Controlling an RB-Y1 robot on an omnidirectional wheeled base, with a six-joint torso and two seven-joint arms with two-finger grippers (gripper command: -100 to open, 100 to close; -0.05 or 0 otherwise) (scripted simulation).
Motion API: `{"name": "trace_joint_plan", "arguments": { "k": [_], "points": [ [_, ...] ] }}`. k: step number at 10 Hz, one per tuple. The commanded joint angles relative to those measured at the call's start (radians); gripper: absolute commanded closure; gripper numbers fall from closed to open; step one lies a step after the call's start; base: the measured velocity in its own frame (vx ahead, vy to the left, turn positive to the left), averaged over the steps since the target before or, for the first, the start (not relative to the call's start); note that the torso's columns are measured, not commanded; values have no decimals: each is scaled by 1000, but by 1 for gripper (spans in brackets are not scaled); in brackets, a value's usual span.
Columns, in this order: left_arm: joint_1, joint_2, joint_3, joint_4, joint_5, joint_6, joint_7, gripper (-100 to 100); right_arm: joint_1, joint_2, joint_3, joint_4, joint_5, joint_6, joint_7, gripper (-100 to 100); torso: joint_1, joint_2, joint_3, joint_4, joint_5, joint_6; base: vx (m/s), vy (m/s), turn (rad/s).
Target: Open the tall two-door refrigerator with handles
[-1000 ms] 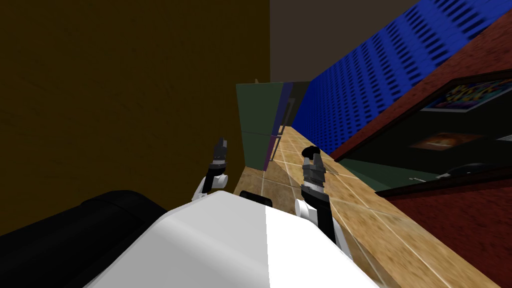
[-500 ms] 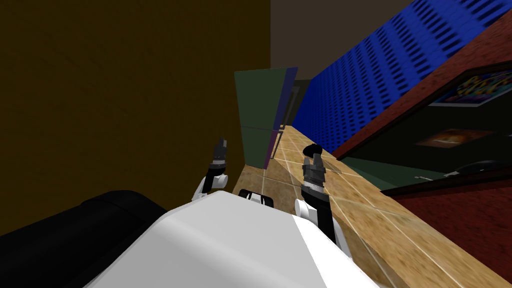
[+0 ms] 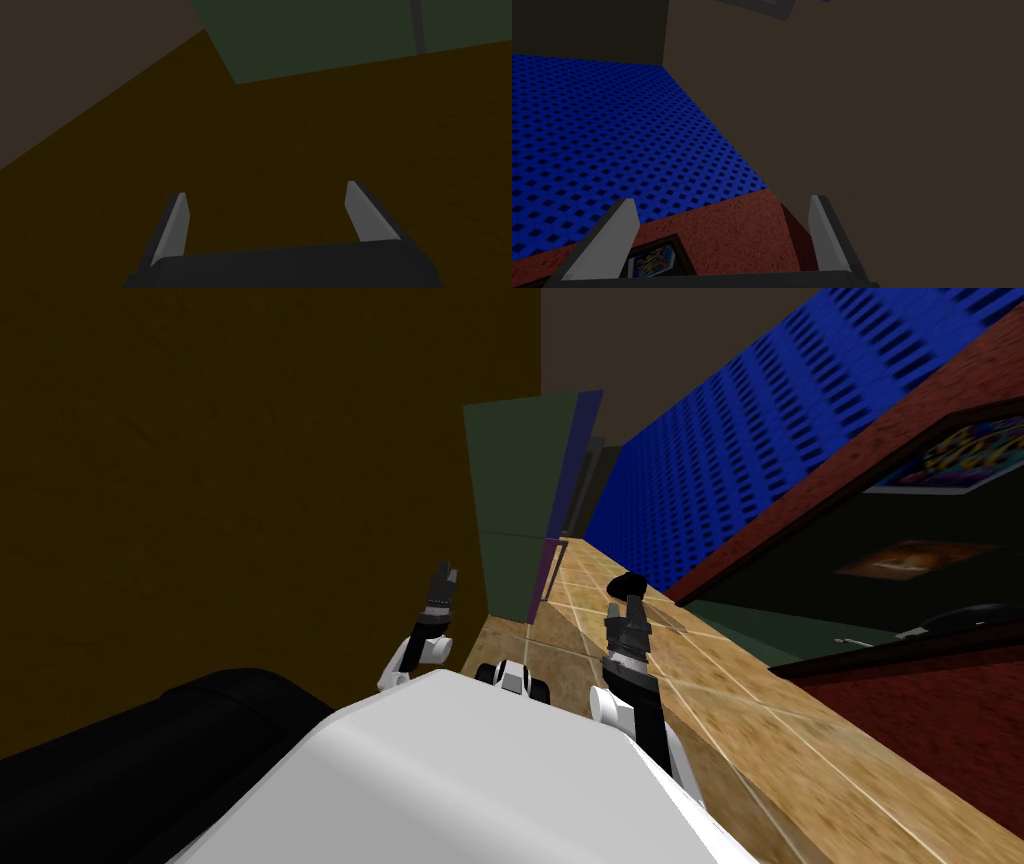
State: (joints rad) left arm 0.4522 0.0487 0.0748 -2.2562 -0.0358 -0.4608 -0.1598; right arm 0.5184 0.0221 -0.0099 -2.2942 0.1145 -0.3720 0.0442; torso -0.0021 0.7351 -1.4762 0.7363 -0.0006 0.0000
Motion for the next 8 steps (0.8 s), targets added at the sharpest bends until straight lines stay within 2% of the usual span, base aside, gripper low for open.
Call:
{"name": "trace_joint_plan", "arguments": {
  "k": [1,4,8],
  "points": [
    [-13,71,1,-9,-1,52,-4,-100,0,0,0,0,0,0,0,0,1,1,0,1,0,0,68,-63,-18],
    [-32,113,2,-24,-3,131,-8,-100,0,0,0,0,0,0,0,0,2,3,0,2,0,0,83,-86,-21],
    [-55,131,4,-42,-5,225,-14,-100,0,0,0,0,0,0,0,0,4,4,1,2,1,0,95,-88,-19]
  ]
}}
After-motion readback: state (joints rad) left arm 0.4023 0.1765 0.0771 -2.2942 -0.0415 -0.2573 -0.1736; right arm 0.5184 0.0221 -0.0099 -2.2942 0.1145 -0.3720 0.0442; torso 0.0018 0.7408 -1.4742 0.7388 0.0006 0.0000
